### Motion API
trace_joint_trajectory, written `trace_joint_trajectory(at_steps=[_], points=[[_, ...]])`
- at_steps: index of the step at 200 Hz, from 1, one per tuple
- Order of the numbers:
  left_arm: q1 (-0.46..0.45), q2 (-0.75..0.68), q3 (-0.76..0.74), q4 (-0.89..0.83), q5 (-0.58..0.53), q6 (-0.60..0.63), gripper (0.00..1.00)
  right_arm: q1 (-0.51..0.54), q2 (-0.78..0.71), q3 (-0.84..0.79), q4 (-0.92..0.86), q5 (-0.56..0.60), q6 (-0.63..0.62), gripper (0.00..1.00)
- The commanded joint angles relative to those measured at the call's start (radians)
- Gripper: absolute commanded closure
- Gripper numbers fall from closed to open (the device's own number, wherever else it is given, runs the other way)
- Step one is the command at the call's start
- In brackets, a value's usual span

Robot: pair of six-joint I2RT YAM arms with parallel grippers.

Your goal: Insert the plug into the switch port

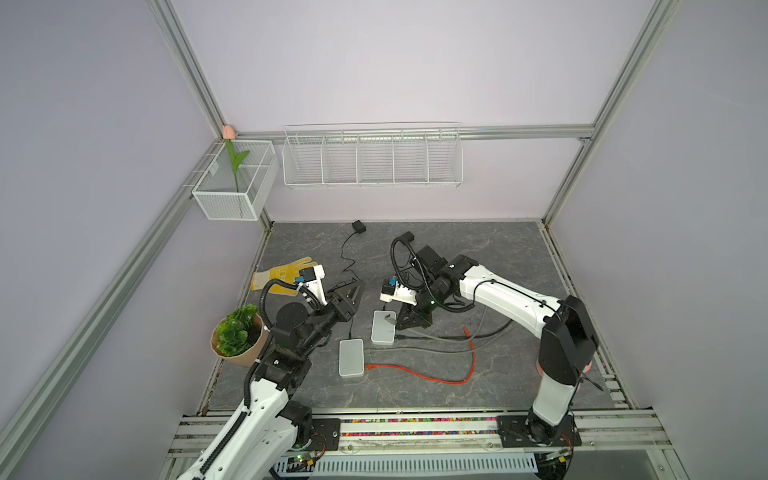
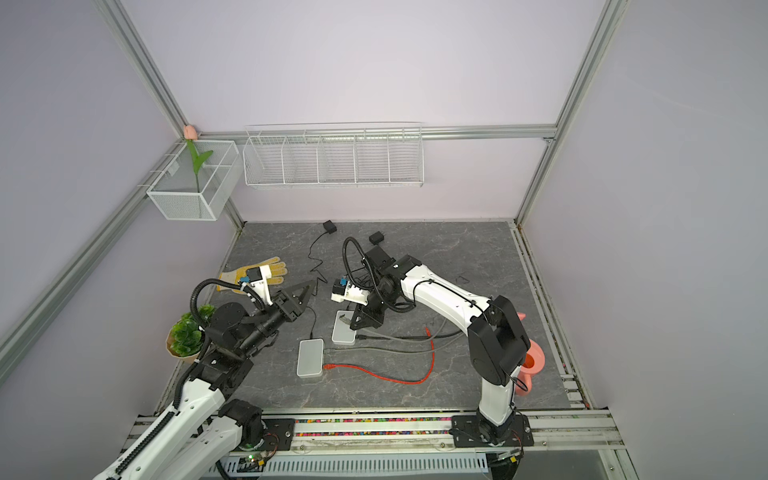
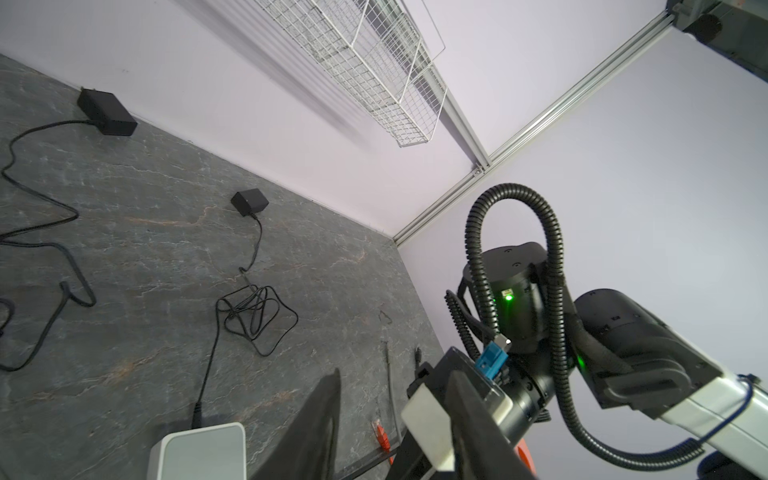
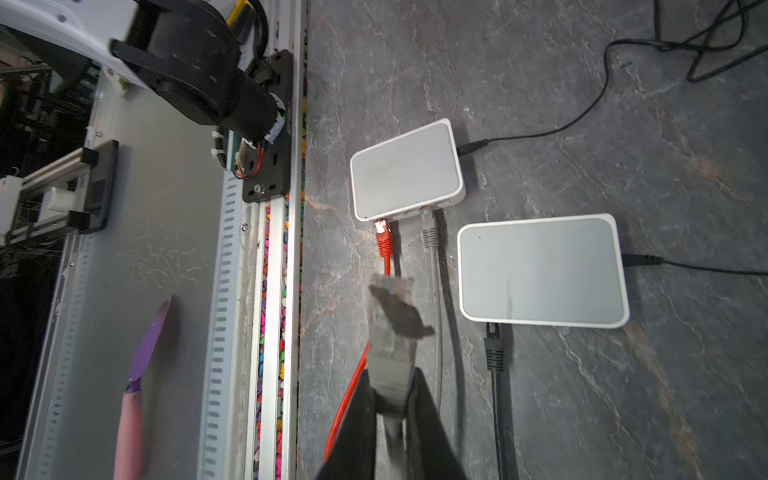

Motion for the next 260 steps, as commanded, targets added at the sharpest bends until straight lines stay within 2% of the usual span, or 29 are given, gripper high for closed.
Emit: trace_joint_trajectory(at_steps=[1, 27, 69, 164, 260], points=[[0.006, 0.002, 0.006, -0.136, -0.049, 0.054, 0.57, -0.005, 0.026, 0.01, -0.033, 0.196, 0.018, 0.93], [0.006, 0.089, -0.007, -0.175, -0.04, 0.076, 0.57, -0.011, 0.076, 0.03, -0.063, 0.364, 0.018, 0.93], [0.006, 0.283, -0.018, -0.133, 0.007, 0.099, 0.54, -0.008, 0.153, 0.038, -0.062, 0.425, 0.012, 0.93], [0.004, 0.69, 0.004, 0.069, 0.13, 0.11, 0.52, 0.022, 0.321, 0.13, -0.08, 0.397, -0.018, 0.93], [0.004, 0.806, 0.018, 0.137, 0.172, 0.118, 0.52, 0.045, 0.36, 0.137, -0.079, 0.386, -0.017, 0.93]])
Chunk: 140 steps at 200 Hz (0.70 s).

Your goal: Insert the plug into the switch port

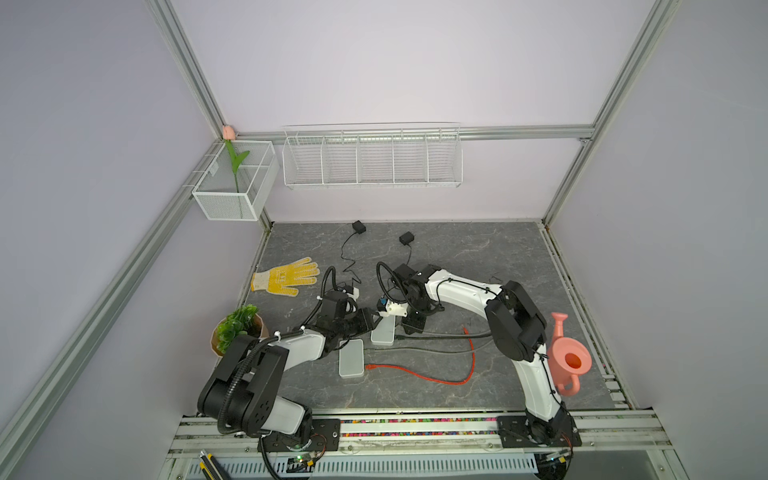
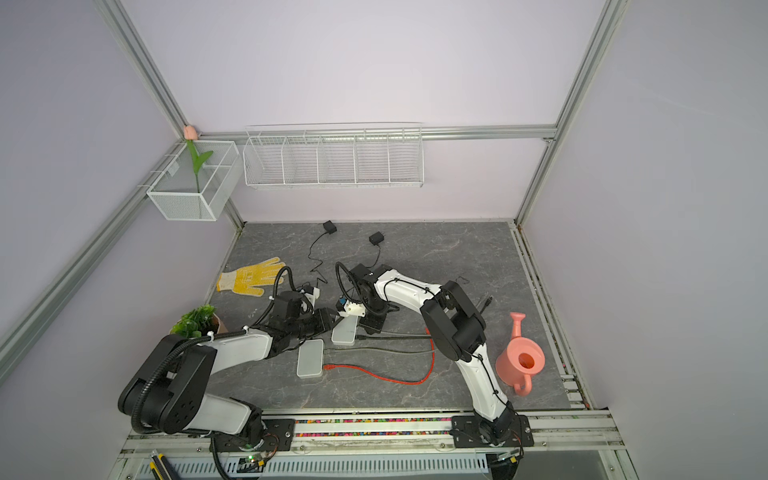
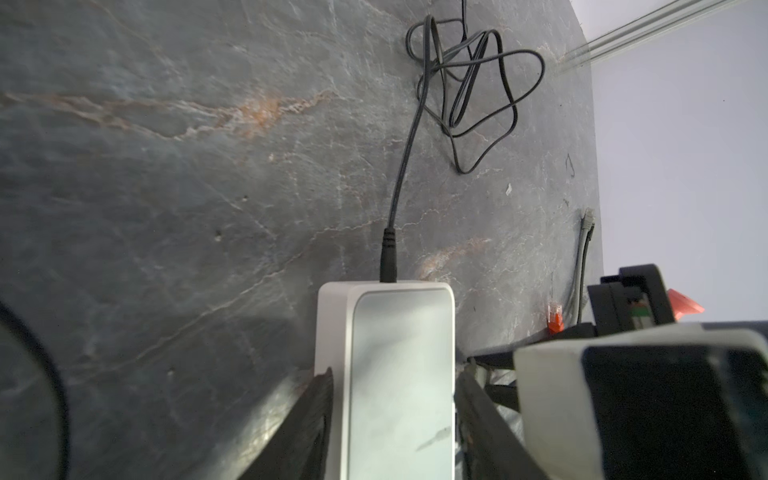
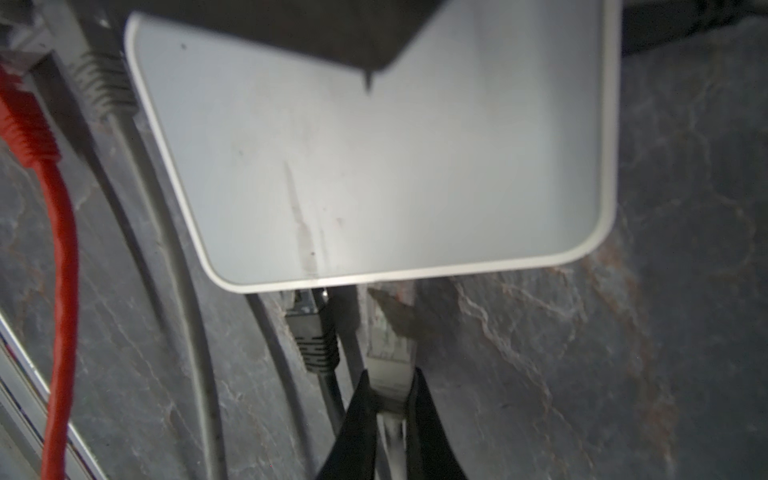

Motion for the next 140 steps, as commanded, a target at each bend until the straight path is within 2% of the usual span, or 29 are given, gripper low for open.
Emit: trace_joint_trajectory(at_steps=[1, 79, 140], points=[[0.004, 0.032, 0.018, 0.043, 0.027, 0.013, 0.52, 0.011, 0.026, 0.018, -0.022, -0.023, -0.02, 0.93], [0.004, 0.082, 0.008, 0.077, 0.03, 0.021, 0.54, 0.011, 0.062, 0.069, -0.065, 0.041, -0.007, 0.93], [-0.009, 0.098, 0.02, 0.066, 0.028, 0.03, 0.57, 0.01, 0.053, 0.078, -0.05, -0.001, 0.002, 0.93]])
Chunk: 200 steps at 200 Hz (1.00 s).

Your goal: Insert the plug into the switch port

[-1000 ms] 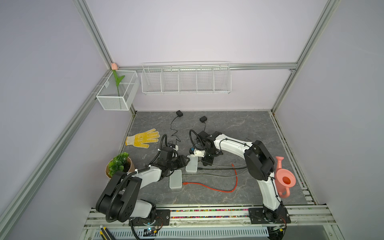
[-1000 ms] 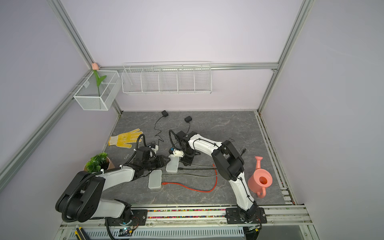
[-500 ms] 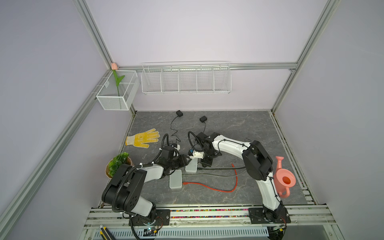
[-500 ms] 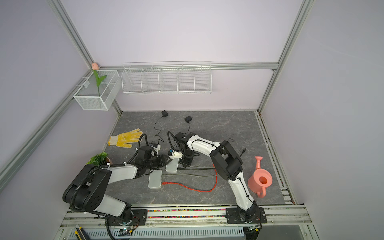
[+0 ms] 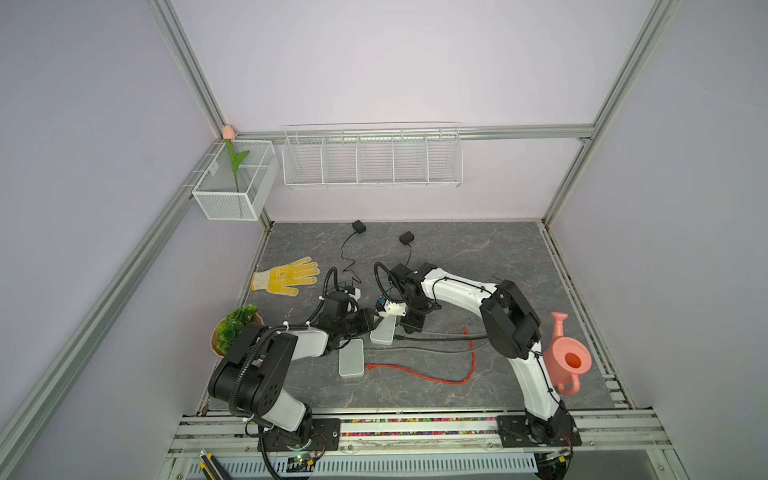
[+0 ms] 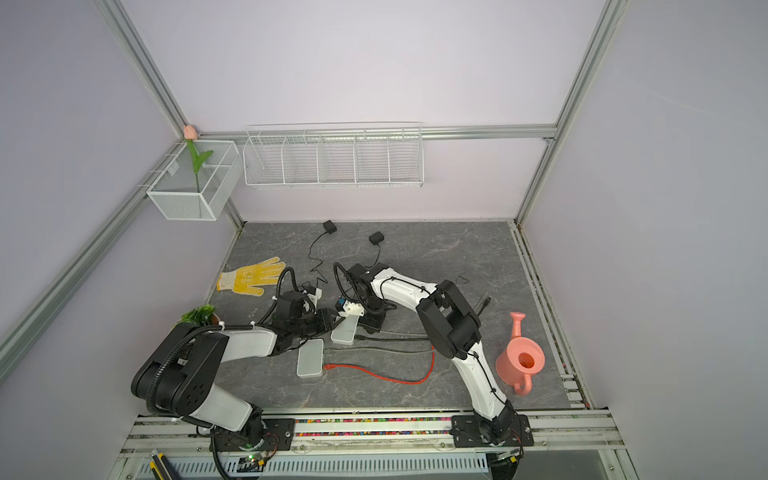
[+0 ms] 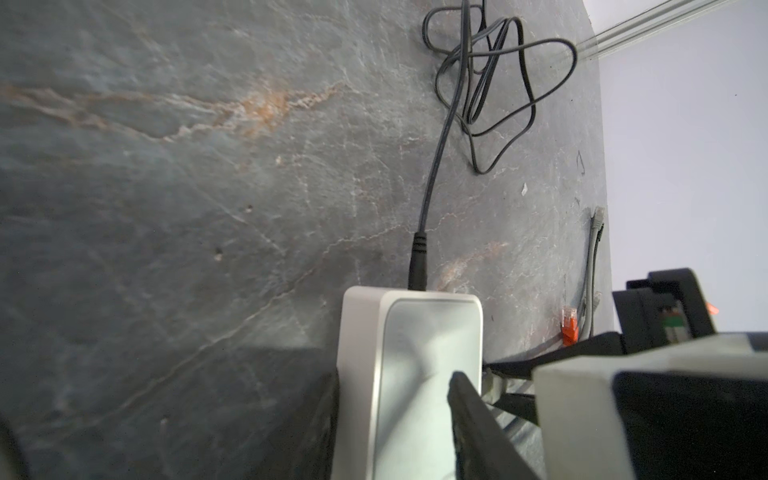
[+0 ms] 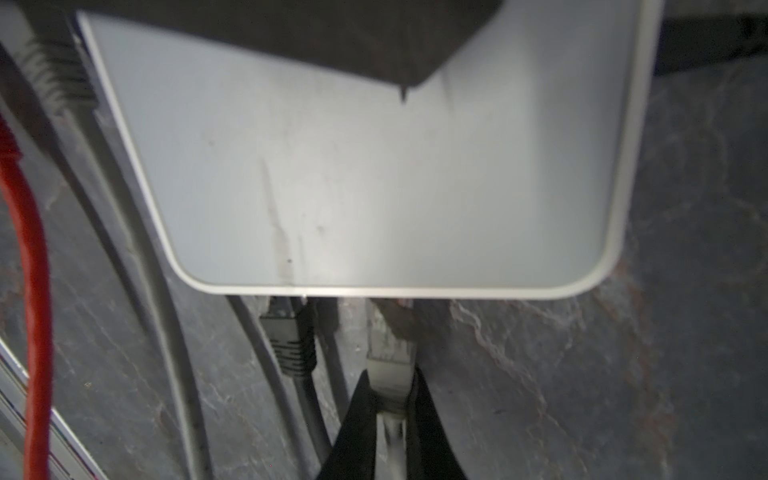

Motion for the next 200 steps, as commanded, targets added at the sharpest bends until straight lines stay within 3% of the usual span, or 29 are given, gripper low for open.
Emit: trace_joint_trajectory(at_steps=[1, 130, 200], points=[[-0.014, 0.021, 0.021, -0.01, 0.015, 0.018, 0.57, 0.007, 0.009, 0.015, 0.007, -0.032, 0.001, 0.93], [-0.07, 0.001, 0.022, -0.057, -0.047, 0.023, 0.58, 0.02, 0.023, 0.058, 0.041, 0.042, 0.059, 0.93], [-0.07, -0.042, 0.022, -0.091, -0.096, 0.018, 0.59, 0.043, -0.024, -0.007, 0.07, 0.041, 0.062, 0.93]])
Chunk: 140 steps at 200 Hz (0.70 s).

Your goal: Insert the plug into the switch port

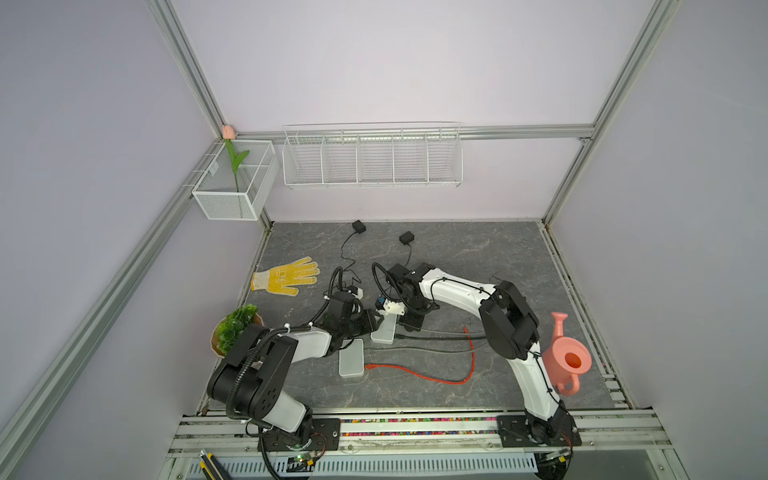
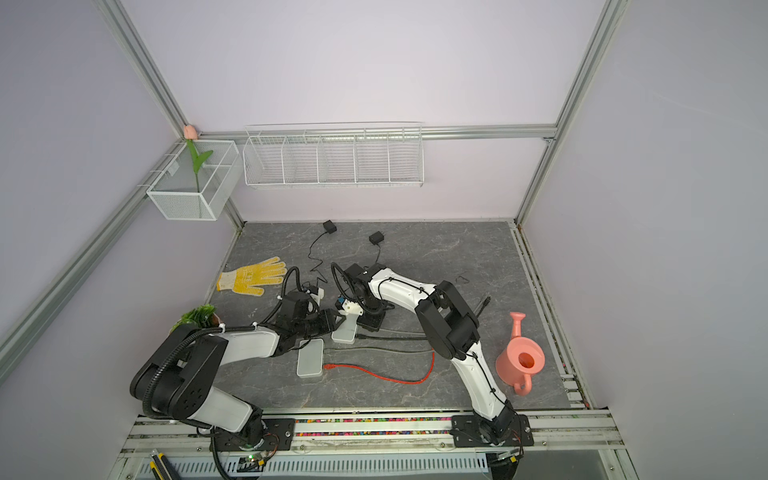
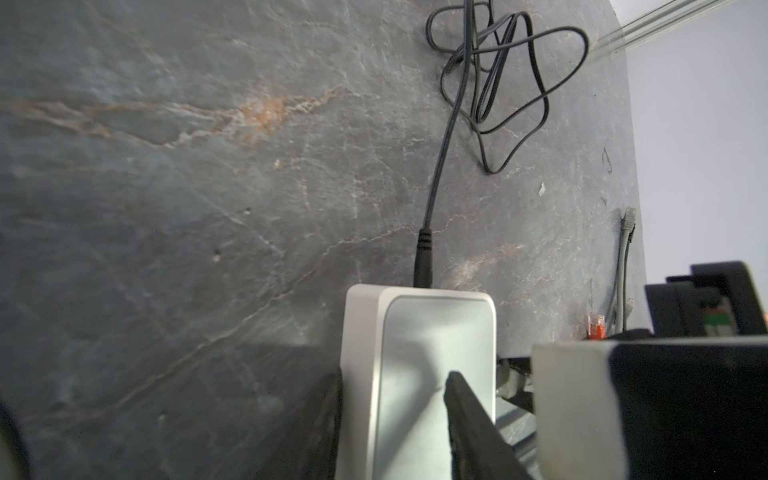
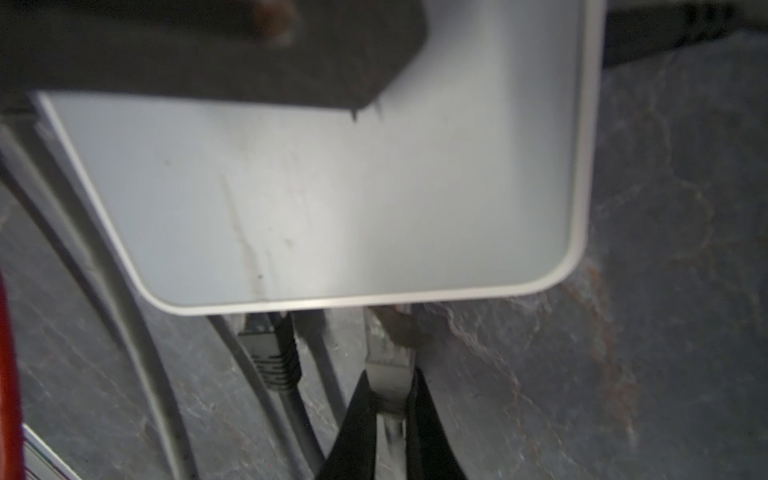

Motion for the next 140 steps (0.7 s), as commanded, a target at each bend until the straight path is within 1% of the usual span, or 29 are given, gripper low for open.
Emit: trace_joint_trajectory(at_steps=[1, 56, 85, 107, 122, 140], points=[[-0.017, -0.019, 0.008, -0.038, 0.009, 0.004, 0.58, 0.023, -0.029, -0.025, 0.075, -0.031, 0.005, 0.93], [-0.017, -0.022, 0.01, -0.031, 0.011, 0.004, 0.59, 0.026, -0.023, -0.007, 0.077, -0.022, 0.009, 0.93], [-0.019, -0.014, 0.014, -0.036, 0.029, 0.013, 0.59, 0.018, -0.014, 0.018, 0.096, 0.015, 0.04, 0.93], [-0.019, -0.022, 0.008, -0.041, 0.025, 0.017, 0.59, 0.011, -0.009, 0.042, 0.095, 0.019, 0.059, 0.93], [-0.019, -0.035, 0.007, -0.052, 0.015, 0.021, 0.59, 0.018, -0.022, 0.037, 0.095, 0.006, 0.052, 0.93], [-0.013, -0.054, 0.01, -0.071, 0.005, 0.027, 0.59, 0.022, -0.067, -0.015, 0.121, -0.027, 0.031, 0.93]])
